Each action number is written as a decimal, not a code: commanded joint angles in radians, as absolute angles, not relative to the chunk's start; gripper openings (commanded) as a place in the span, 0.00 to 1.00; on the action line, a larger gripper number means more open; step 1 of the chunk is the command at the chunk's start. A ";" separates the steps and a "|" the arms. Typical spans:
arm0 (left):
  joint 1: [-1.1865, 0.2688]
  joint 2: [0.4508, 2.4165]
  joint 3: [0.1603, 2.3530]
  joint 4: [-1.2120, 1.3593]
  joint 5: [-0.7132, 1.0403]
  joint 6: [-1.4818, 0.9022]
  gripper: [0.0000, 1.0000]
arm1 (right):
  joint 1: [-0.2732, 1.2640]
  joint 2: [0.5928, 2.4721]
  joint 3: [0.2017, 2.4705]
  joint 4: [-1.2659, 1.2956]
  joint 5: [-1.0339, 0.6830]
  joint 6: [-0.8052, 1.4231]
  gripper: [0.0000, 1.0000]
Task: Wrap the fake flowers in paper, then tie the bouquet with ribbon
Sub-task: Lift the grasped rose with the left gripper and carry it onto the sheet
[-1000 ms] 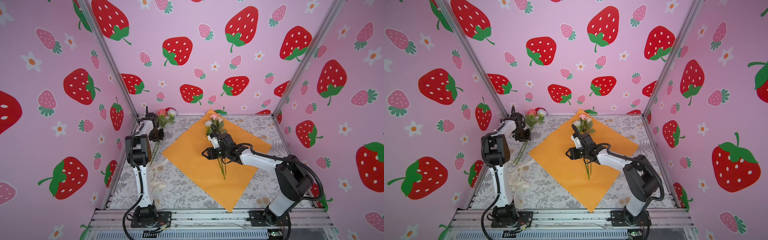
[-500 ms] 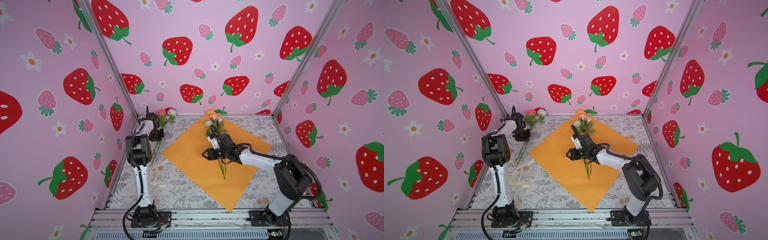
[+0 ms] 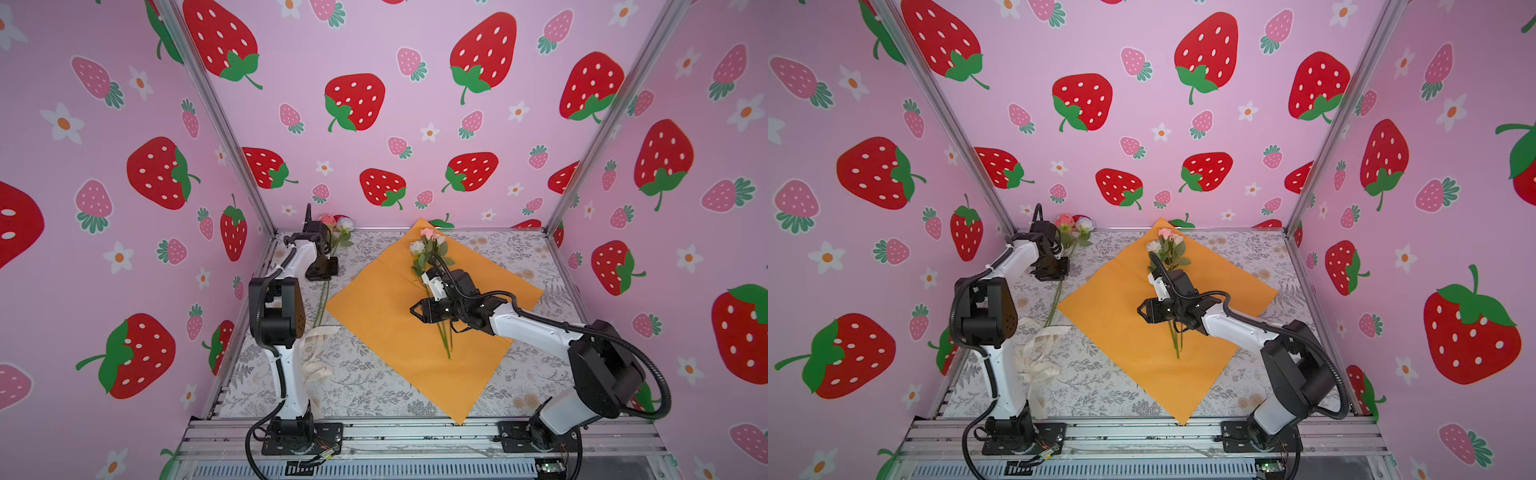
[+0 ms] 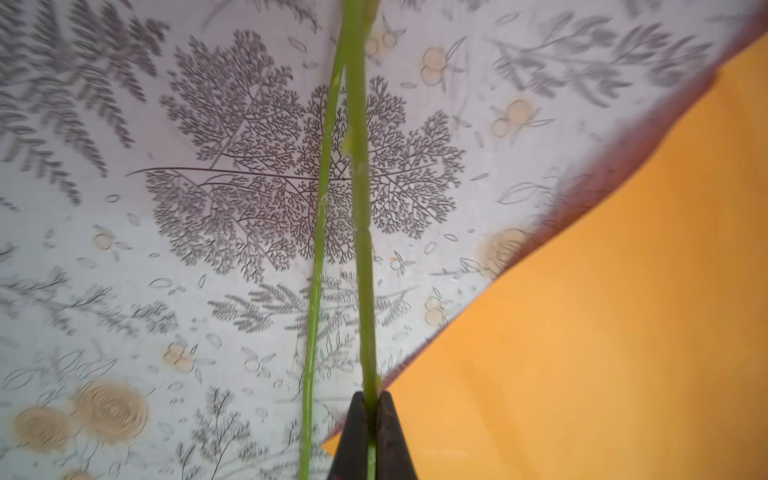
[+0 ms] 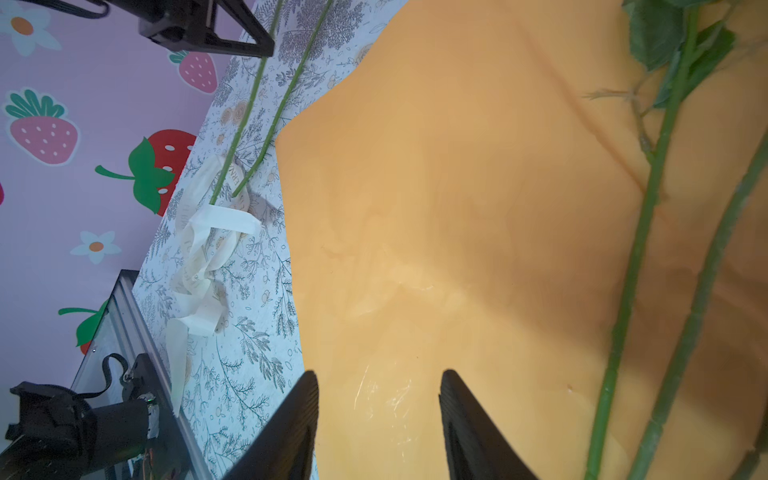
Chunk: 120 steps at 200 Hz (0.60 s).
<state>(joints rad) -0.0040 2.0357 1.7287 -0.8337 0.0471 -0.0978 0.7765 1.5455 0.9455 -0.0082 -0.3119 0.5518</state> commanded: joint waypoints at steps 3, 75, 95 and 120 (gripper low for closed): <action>-0.003 1.895 1.652 -0.754 0.086 -0.158 0.00 | 0.780 1.471 0.897 -0.022 -0.241 0.554 0.51; -0.082 1.604 1.294 -0.389 0.182 -0.341 0.00 | 0.726 1.246 0.740 -0.021 -0.099 0.577 0.51; -0.150 1.577 1.283 -0.364 0.172 -0.374 0.00 | 0.689 1.204 0.713 -0.054 -0.056 0.597 0.51; -0.267 1.613 1.295 -0.351 0.216 -0.460 0.00 | 0.594 1.145 0.663 -0.069 -0.075 0.638 0.51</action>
